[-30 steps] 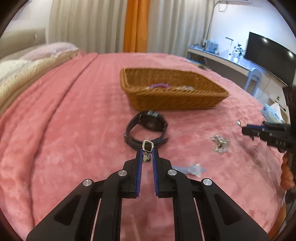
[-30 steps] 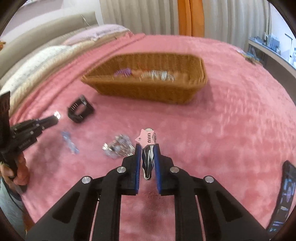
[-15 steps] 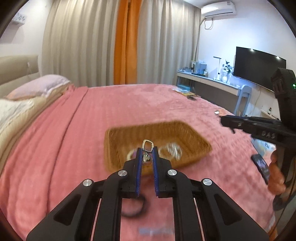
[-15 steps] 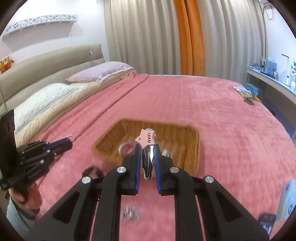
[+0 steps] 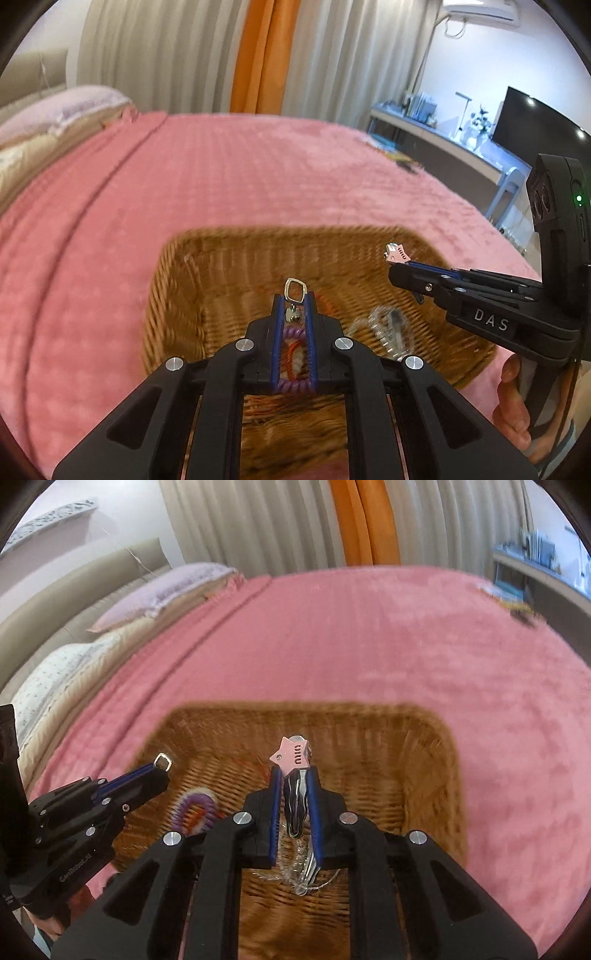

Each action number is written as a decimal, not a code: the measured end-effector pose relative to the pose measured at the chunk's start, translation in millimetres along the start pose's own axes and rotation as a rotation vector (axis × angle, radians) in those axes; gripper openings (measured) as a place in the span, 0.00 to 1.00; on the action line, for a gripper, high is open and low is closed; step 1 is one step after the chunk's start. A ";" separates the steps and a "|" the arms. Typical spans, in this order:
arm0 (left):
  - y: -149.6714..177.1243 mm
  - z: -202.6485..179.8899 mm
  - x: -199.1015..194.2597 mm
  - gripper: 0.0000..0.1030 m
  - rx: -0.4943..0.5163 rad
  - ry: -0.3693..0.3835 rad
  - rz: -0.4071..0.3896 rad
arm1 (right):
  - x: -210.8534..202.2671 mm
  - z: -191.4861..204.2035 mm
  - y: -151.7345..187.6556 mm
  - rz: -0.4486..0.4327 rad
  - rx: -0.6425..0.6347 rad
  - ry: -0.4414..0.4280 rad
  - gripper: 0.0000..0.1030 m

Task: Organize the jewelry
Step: 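Carry both items over the wicker basket and open both tools to drop them, then grasp the clear plastic hair clip with left tool while right tool reaches silver charms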

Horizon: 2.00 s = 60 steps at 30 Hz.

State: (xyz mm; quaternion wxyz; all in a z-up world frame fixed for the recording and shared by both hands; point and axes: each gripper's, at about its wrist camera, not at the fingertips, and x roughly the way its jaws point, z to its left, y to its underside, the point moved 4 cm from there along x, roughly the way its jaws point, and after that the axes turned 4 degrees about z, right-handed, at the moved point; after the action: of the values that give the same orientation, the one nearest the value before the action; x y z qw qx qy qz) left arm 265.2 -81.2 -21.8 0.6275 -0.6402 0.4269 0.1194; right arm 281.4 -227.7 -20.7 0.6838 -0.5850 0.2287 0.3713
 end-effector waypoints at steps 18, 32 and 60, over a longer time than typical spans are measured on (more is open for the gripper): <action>8.5 9.4 -68.7 0.41 -0.058 0.086 -0.062 | -55.3 8.1 13.9 -0.060 0.008 -0.052 0.28; 108.5 24.2 -152.2 0.43 -0.163 -0.006 -0.075 | -117.7 43.0 135.1 -0.048 -0.083 -0.047 0.43; 156.5 -26.3 -55.8 0.22 -0.181 -0.084 0.208 | -81.5 19.1 183.3 0.048 0.004 -0.170 0.32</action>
State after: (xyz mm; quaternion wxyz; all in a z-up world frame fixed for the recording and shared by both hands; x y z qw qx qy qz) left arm 112.3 -59.1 -88.2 0.5686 -0.6411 0.4516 0.2484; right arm 86.4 -221.4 -71.3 0.6930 -0.5444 0.1844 0.4353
